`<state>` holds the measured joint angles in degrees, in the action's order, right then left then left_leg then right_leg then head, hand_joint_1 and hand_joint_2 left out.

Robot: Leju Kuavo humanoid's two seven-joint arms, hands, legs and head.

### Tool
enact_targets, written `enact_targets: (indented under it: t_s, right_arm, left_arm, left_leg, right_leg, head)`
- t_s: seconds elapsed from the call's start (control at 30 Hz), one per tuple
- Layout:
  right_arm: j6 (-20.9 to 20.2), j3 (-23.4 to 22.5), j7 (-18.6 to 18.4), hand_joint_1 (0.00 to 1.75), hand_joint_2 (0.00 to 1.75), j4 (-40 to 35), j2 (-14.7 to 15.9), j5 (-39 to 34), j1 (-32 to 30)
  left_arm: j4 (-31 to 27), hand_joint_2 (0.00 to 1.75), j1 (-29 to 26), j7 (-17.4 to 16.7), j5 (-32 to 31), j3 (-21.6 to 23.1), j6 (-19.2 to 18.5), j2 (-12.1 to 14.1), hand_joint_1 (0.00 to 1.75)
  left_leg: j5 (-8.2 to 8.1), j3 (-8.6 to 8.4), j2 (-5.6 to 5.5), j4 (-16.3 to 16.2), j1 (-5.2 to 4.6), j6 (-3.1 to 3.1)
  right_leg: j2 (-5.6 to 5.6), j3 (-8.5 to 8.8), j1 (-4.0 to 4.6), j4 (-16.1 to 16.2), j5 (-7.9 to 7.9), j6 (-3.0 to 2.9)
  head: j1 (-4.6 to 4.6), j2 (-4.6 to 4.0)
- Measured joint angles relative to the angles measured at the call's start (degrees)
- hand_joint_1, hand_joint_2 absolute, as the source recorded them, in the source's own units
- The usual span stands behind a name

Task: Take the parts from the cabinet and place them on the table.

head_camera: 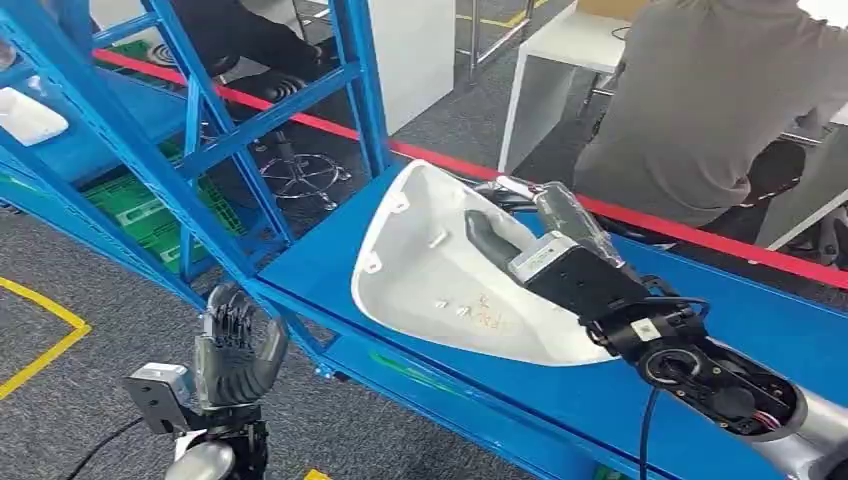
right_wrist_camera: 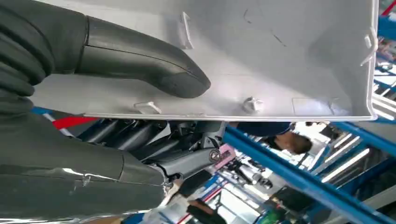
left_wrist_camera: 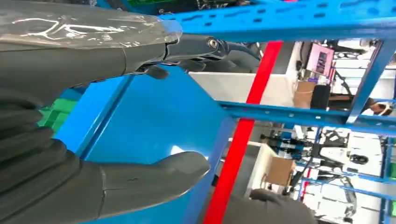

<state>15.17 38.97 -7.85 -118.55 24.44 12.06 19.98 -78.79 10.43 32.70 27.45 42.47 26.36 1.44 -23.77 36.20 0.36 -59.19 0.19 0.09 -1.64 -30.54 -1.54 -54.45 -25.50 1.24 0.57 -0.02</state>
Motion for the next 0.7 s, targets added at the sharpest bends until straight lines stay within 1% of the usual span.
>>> enact_targets:
  t_s: [0.03, 0.07, 0.1, 0.13, 0.17, 0.2, 0.23, 0.27, 0.3, 0.33, 0.37, 0.4, 0.43, 0.47, 0.5, 0.53, 0.57, 0.6, 0.63, 0.67, 0.7]
  right_arm:
    - [-0.09, 0.15, 0.11, 1.75, 1.75, 0.04, -0.09, -0.09, 0.28]
    - [-0.11, 0.30, 0.17, 1.75, 1.75, 0.11, -0.11, -0.11, 0.47]
    - [-0.17, 0.48, 0.24, 1.75, 1.75, 0.20, -0.15, -0.11, 0.57]
    - [-0.24, 0.66, 0.28, 1.75, 1.75, 0.31, -0.22, -0.11, 0.70]
    - [-0.26, 0.81, 0.35, 1.75, 1.75, 0.37, -0.33, -0.22, 0.75]
    - [-0.48, 0.94, 0.48, 1.75, 1.75, 0.39, -0.42, -0.28, 0.81]
    - [-0.72, 1.20, 0.65, 1.75, 1.75, 0.42, -0.46, -0.48, 1.05]
    - [-0.79, 1.33, 0.79, 1.75, 1.75, 0.44, -0.46, -0.66, 1.33]
    - [-0.87, 1.46, 0.79, 1.75, 1.75, 0.50, -0.48, -0.79, 1.38]
    - [-0.98, 1.66, 0.79, 1.75, 1.75, 0.61, -0.48, -0.85, 1.33]
    - [-1.11, 1.88, 0.74, 1.75, 1.75, 0.74, -0.50, -0.87, 1.31]
    - [-1.11, 2.10, 0.72, 1.75, 1.75, 0.85, -0.52, -0.87, 1.31]
    - [-1.11, 2.25, 0.66, 1.75, 1.75, 0.90, -0.52, -0.90, 1.33]
    - [-1.11, 2.45, 0.63, 1.75, 1.75, 0.90, -0.57, -0.89, 1.37]
    - [-1.16, 2.58, 0.59, 1.75, 1.75, 0.90, -0.59, -0.90, 1.47]
    - [-1.24, 2.67, 0.46, 1.75, 1.75, 0.90, -0.61, -0.98, 1.64]
    - [-1.29, 2.75, 0.31, 1.75, 1.75, 0.90, -0.66, -1.07, 1.86]
    - [-1.37, 2.93, 0.24, 1.75, 1.75, 0.89, -0.70, -1.11, 2.04]
    - [-1.46, 3.08, 0.13, 1.75, 1.75, 0.90, -0.72, -1.18, 2.07]
    - [-1.64, 3.30, 0.11, 1.75, 1.75, 0.90, -0.79, -1.24, 2.19]
    - [-1.79, 3.45, 0.11, 1.75, 1.75, 0.90, -0.94, -1.27, 2.37]
  left_arm:
    - [0.00, 1.75, 0.12, 0.00, 0.00, 0.00, 0.02, 0.00, 0.00]
    - [0.00, 1.75, 0.18, 0.02, 0.02, 0.00, 0.04, -0.06, 0.00]
    - [0.02, 1.75, 0.21, 0.09, 0.02, 0.00, 0.07, -0.02, 0.00]
    - [0.04, 1.75, 0.17, 0.09, 0.02, 0.00, 0.09, -0.02, 0.00]
    - [0.04, 1.75, 0.16, 0.09, 0.02, 0.00, 0.11, -0.02, 0.00]
    - [0.02, 1.75, 0.23, 0.11, 0.02, 0.00, 0.13, -0.06, 0.00]
    - [0.02, 1.75, 0.25, 0.18, 0.02, 0.00, 0.15, -0.09, 0.00]
    - [0.02, 1.75, 0.36, 0.17, 0.02, 0.00, 0.15, -0.11, 0.00]
    - [0.04, 1.75, 0.33, 0.17, 0.02, 0.00, 0.15, -0.13, 0.00]
    - [0.04, 1.75, 0.27, 0.18, 0.02, 0.00, 0.15, -0.11, 0.00]
    - [0.07, 1.75, 0.21, 0.17, 0.02, 0.00, 0.15, -0.11, 0.00]
    - [0.11, 1.75, 0.21, 0.17, 0.02, 0.00, 0.15, -0.11, 0.00]
    - [0.11, 1.75, 0.21, 0.17, 0.02, 0.00, 0.15, -0.11, 0.00]
    - [0.11, 1.75, 0.24, 0.17, 0.02, 0.00, 0.07, -0.13, 0.00]
    - [0.11, 1.75, 0.28, 0.17, 0.02, 0.00, -0.11, -0.13, 0.00]
    - [0.11, 1.75, 0.33, 0.17, -0.02, 0.02, -0.33, -0.24, 0.00]
    - [0.13, 1.75, 0.45, 0.11, -0.02, 0.02, -0.50, -0.35, 0.00]
    - [0.13, 1.75, 0.55, 0.02, -0.04, 0.02, -0.57, -0.39, 0.00]
    - [0.13, 1.75, 0.54, -0.02, -0.07, 0.02, -0.59, -0.46, 0.00]
    - [0.13, 1.75, 0.50, -0.04, -0.11, 0.02, -0.59, -0.50, 0.00]
    - [0.13, 1.75, 0.54, -0.07, -0.18, 0.02, -0.59, -0.50, 0.00]
  left_leg:
    - [0.53, -2.05, 1.31, 4.11, -0.15, 0.25]
    - [0.66, -2.05, 0.70, 4.33, -0.46, 0.52]
    - [0.58, -1.94, 0.43, 4.24, -0.47, 0.71]
    - [0.49, -1.89, 0.14, 4.19, -0.53, 0.92]
    - [0.53, -1.90, -0.16, 4.31, -0.65, 1.27]
    - [0.85, -2.25, -0.38, 4.91, -0.21, 1.75]
    - [0.89, -2.38, -0.60, 5.01, -0.25, 1.84]
    - [0.84, -2.40, -0.73, 4.99, -0.23, 2.16]
    - [0.83, -2.42, -0.98, 4.98, -0.30, 2.29]
    - [0.78, -2.42, -1.22, 4.97, -0.39, 2.40]
    - [0.74, -2.42, -1.59, 4.93, -0.47, 2.45]
    - [0.72, -2.48, -1.93, 4.89, -0.52, 2.48]
    - [0.66, -2.57, -2.30, 4.82, -0.53, 2.50]
    - [0.55, -2.73, -2.77, 4.75, -0.53, 2.45]
    - [0.41, -2.94, -3.15, 4.61, -0.53, 2.38]
    - [0.25, -2.97, -3.48, 4.46, -0.51, 2.20]
    - [0.16, -2.70, -3.74, 4.20, -0.86, 2.02]
    - [0.27, -2.43, -4.06, 4.10, -0.70, 1.78]
    - [0.33, -2.40, -4.11, 4.18, -0.53, 1.52]
    - [0.47, -2.44, -4.30, 4.42, -0.41, 1.18]
    - [0.53, -2.46, -4.50, 4.56, -0.57, 0.88]
  right_leg:
    - [-0.12, 0.13, 0.23, -0.01, -0.19, 0.30]
    - [-0.18, 0.11, 0.53, -0.10, -0.37, 0.65]
    - [-0.38, 0.20, 0.62, 0.01, -0.44, 0.88]
    - [-0.57, 0.32, 0.50, 0.08, -0.49, 1.13]
    - [-0.87, 0.49, 0.40, 0.27, -0.51, 1.52]
    - [-0.71, 0.31, 0.21, 0.07, -0.93, 1.86]
    - [0.12, -0.13, 0.12, -1.54, -2.12, 1.94]
    - [0.70, -1.77, 0.14, -5.25, -4.29, 1.91]
    - [1.11, -4.39, 0.20, -10.83, -6.89, 2.03]
    - [1.32, -6.87, 0.25, -15.71, -8.71, 2.11]
    - [1.37, -9.03, 0.29, -19.65, -9.79, 2.15]
    - [1.37, -9.70, 0.29, -20.31, -9.20, 2.09]
    - [1.38, -9.00, 0.30, -18.25, -7.29, 1.99]
    - [1.45, -6.97, 0.32, -13.62, -4.28, 1.78]
    - [1.68, -4.16, 0.32, -7.49, -1.06, 1.53]
    - [2.61, -1.81, 0.31, -2.06, 1.08, 1.23]
    - [3.33, -1.13, 0.45, -0.79, 0.14, 1.23]
    - [3.23, -1.26, 0.52, -0.61, 0.33, 1.09]
    - [3.17, -1.31, 0.70, -0.59, 0.31, 0.97]
    - [2.98, -1.27, 0.86, -0.60, 0.38, 0.71]
    - [2.76, -1.16, 0.65, -0.31, 0.61, 0.36]
  head:
    - [-0.11, 0.00]
    - [-0.13, 0.00]
    - [0.22, 0.00]
    - [0.42, 0.00]
    - [0.42, 0.00]
    - [0.33, 0.00]
    - [0.70, 0.00]
    - [1.07, 0.00]
    - [1.64, 0.00]
    - [1.92, 0.00]
    - [2.12, 0.02]
    - [2.27, 0.00]
    - [2.41, 0.00]
    - [2.60, 0.02]
    - [2.82, 0.00]
    - [3.08, 0.00]
    - [2.97, 0.00]
    - [2.84, 0.00]
    - [2.82, 0.00]
    - [2.86, 0.00]
    - [2.78, 0.00]
